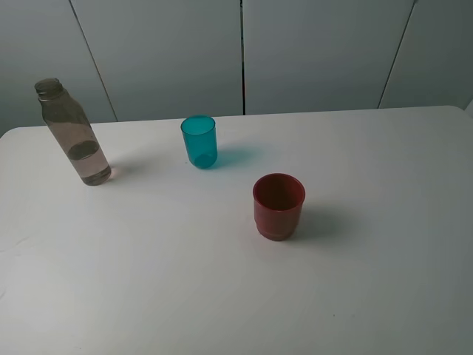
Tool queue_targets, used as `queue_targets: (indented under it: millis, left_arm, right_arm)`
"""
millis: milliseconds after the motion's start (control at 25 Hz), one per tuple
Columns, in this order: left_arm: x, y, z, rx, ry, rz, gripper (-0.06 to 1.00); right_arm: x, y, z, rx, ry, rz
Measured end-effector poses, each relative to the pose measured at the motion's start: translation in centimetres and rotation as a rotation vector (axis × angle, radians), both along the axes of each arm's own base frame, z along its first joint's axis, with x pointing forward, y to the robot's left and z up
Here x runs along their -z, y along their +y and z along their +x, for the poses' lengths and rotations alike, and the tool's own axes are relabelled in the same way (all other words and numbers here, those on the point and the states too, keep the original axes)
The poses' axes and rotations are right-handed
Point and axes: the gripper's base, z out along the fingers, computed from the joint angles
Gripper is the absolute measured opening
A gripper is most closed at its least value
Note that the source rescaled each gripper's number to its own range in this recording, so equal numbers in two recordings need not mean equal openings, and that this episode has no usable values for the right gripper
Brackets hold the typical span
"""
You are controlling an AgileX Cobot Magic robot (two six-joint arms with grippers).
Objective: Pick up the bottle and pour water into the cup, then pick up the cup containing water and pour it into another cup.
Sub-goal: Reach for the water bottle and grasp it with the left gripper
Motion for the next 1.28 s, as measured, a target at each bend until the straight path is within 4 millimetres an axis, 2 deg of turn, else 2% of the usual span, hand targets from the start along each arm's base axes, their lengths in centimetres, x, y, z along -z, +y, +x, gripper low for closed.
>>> queue_targets:
  millis: [1280]
  left_arm:
    - [0.00, 0.00, 0.00, 0.000, 0.000, 0.000, 0.95]
  right_arm:
    - [0.00, 0.00, 0.00, 0.000, 0.000, 0.000]
